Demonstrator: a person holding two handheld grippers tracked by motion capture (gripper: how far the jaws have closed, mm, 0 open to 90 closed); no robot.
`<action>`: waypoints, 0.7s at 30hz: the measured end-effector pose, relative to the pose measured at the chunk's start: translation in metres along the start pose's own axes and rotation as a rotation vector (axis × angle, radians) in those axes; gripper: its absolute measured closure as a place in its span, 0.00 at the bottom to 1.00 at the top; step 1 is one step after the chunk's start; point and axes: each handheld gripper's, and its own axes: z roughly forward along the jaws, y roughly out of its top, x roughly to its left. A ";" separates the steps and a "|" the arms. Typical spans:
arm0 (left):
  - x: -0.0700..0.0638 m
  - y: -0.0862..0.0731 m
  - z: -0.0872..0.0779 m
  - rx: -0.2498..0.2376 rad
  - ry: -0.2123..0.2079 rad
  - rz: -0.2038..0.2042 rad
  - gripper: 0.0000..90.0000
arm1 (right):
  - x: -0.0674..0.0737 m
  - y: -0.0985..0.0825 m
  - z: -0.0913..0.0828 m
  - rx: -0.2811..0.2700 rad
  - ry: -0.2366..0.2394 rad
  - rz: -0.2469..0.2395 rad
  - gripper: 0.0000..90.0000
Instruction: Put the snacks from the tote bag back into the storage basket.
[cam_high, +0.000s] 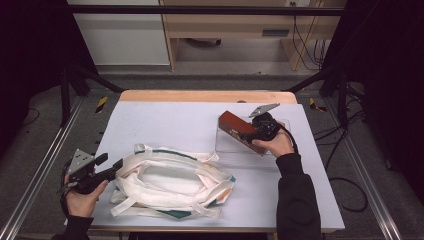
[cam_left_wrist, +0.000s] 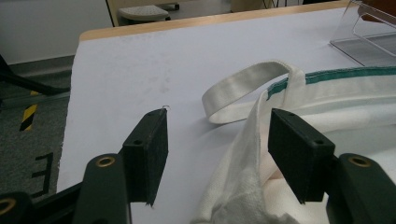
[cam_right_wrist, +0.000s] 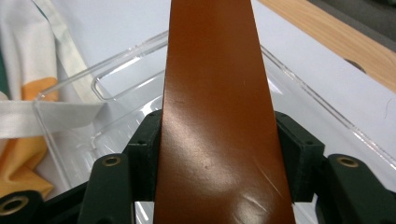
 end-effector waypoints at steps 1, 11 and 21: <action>0.000 0.000 0.000 0.000 0.000 0.000 0.42 | 0.000 -0.001 0.001 0.004 0.001 0.009 0.48; 0.000 0.000 0.000 0.001 -0.001 0.000 0.42 | -0.003 -0.008 0.011 0.043 0.014 0.038 0.47; 0.000 -0.001 0.001 0.004 -0.001 0.001 0.42 | -0.002 -0.008 0.016 0.097 -0.003 0.021 0.47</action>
